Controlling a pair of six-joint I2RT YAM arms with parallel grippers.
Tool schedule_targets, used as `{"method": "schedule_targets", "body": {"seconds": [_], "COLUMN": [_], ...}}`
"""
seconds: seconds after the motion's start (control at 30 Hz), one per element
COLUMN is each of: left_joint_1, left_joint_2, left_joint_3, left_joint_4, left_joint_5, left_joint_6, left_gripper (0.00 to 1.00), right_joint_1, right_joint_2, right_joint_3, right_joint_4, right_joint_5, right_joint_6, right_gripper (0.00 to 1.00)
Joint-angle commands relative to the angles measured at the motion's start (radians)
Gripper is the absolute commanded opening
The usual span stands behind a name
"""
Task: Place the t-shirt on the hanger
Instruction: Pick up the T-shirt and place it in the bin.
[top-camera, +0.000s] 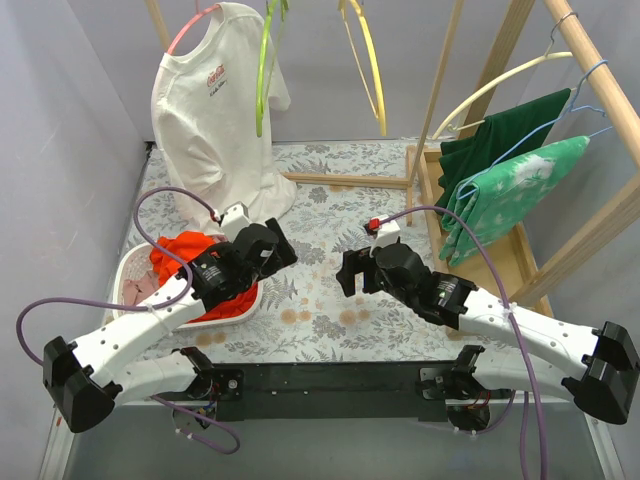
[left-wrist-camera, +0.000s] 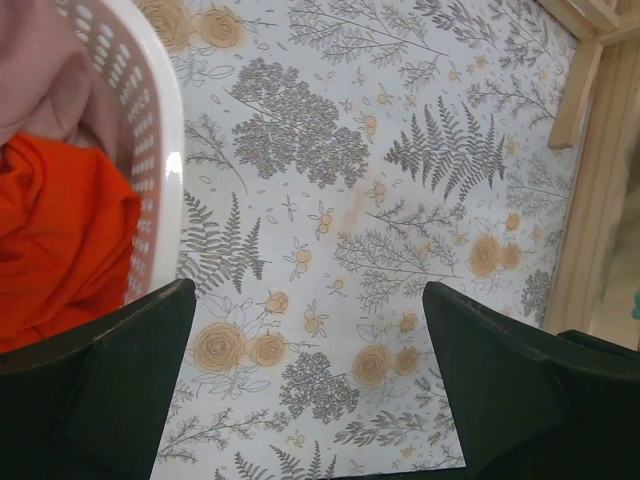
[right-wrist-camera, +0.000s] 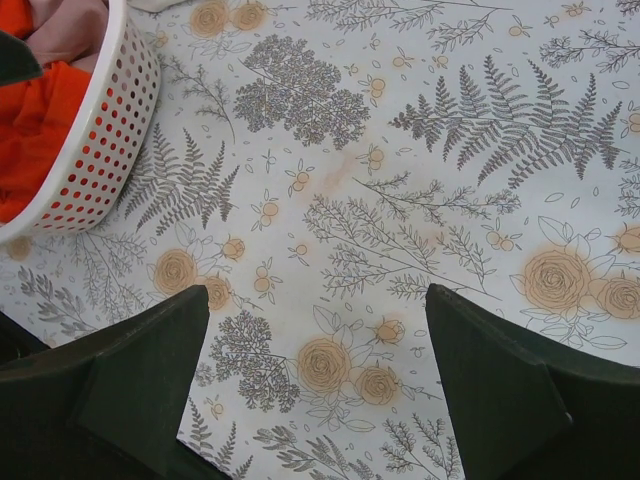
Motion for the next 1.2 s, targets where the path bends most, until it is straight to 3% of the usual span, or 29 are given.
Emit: {"method": "schedule_targets", "body": {"seconds": [0.0, 0.13, 0.33, 0.47, 0.57, 0.6, 0.7, 0.8, 0.83, 0.9, 1.0, 1.03, 1.07, 1.17], "left_joint_1": [0.003, 0.050, 0.328, 0.385, 0.406, 0.406, 0.406, 0.406, 0.406, 0.406, 0.406, 0.406, 0.406, 0.406], "left_joint_2": [-0.025, -0.042, -0.057, -0.077, -0.097, -0.100, -0.100, -0.114, -0.120, -0.137, -0.154, -0.160, -0.163, -0.174], "left_joint_3": [0.046, 0.068, 0.051, 0.037, -0.020, -0.037, -0.098, -0.152, -0.164, -0.190, -0.190, -0.186, -0.179, -0.135], "left_joint_4": [-0.171, -0.334, -0.347, -0.399, -0.373, -0.365, -0.359, -0.354, -0.359, -0.365, -0.347, -0.344, -0.344, -0.333], "left_joint_5": [-0.112, -0.187, -0.104, -0.170, -0.124, -0.115, -0.094, -0.078, -0.078, -0.091, -0.109, -0.120, -0.129, -0.164], "left_joint_6": [-0.140, -0.243, -0.093, -0.135, -0.172, -0.210, -0.286, -0.347, -0.359, -0.390, -0.377, -0.364, -0.355, -0.276], "left_gripper": [0.98, 0.98, 0.98, 0.97, 0.84, 0.76, 0.70, 0.59, 0.50, 0.45, 0.21, 0.05, 0.00, 0.00], "right_joint_1": [-0.003, -0.003, -0.003, -0.004, -0.006, -0.004, -0.004, -0.004, -0.004, -0.004, -0.004, -0.004, -0.004, -0.004], "right_joint_2": [0.012, 0.025, 0.037, 0.048, 0.057, 0.062, 0.071, 0.075, 0.075, 0.077, 0.083, 0.085, 0.089, 0.095], "right_joint_3": [0.014, 0.012, -0.011, -0.019, -0.020, -0.020, -0.020, -0.022, -0.023, -0.025, -0.025, -0.025, -0.022, -0.013], "right_joint_4": [0.041, 0.063, 0.106, 0.115, 0.117, 0.120, 0.124, 0.129, 0.129, 0.132, 0.138, 0.138, 0.140, 0.143], "right_joint_5": [0.021, -0.018, -0.075, -0.096, -0.113, -0.117, -0.133, -0.141, -0.144, -0.144, -0.141, -0.142, -0.145, -0.147], "right_joint_6": [-0.024, -0.024, -0.017, -0.026, -0.030, -0.032, -0.032, -0.027, -0.026, -0.024, -0.023, -0.023, -0.023, -0.024], "right_gripper": [0.97, 0.97, 0.97, 0.97, 0.97, 0.97, 0.97, 0.97, 0.97, 0.96, 0.96, 0.96, 0.96, 0.96]}}
